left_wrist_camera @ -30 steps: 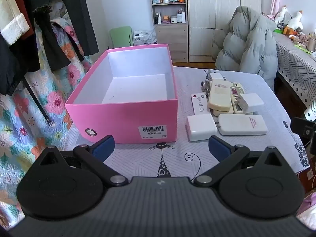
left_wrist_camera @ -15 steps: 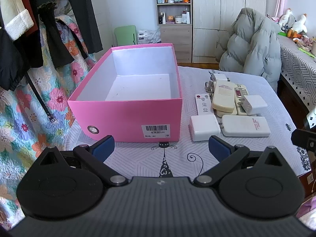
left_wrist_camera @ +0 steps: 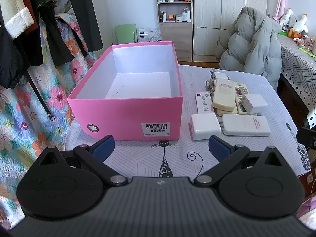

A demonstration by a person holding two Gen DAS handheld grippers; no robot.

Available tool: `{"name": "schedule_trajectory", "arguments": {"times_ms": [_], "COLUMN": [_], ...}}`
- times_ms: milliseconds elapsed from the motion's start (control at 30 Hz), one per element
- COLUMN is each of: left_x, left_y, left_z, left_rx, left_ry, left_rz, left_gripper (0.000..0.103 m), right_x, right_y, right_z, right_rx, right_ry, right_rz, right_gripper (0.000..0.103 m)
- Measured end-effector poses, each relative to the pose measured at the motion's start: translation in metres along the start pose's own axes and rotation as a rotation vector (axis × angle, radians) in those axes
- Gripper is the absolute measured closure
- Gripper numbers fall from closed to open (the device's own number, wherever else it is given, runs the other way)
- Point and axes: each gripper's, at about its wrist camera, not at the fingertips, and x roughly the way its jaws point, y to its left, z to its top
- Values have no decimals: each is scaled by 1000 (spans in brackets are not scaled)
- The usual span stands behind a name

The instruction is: Organize rigid objects

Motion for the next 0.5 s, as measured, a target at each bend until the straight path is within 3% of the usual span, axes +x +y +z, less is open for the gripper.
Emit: {"name": "schedule_trajectory", "arguments": {"times_ms": [500], "left_x": [1], "left_y": [0], "left_z": [-2], "left_rx": [2], "left_ry": [2], "left_rz": [0], "left_gripper": [0], "right_x": [3], "right_y": [3], "right_z": [-4], "right_rx": [-39], "right_ry": [8], "right_rz": [0], "right_gripper": [0]}}
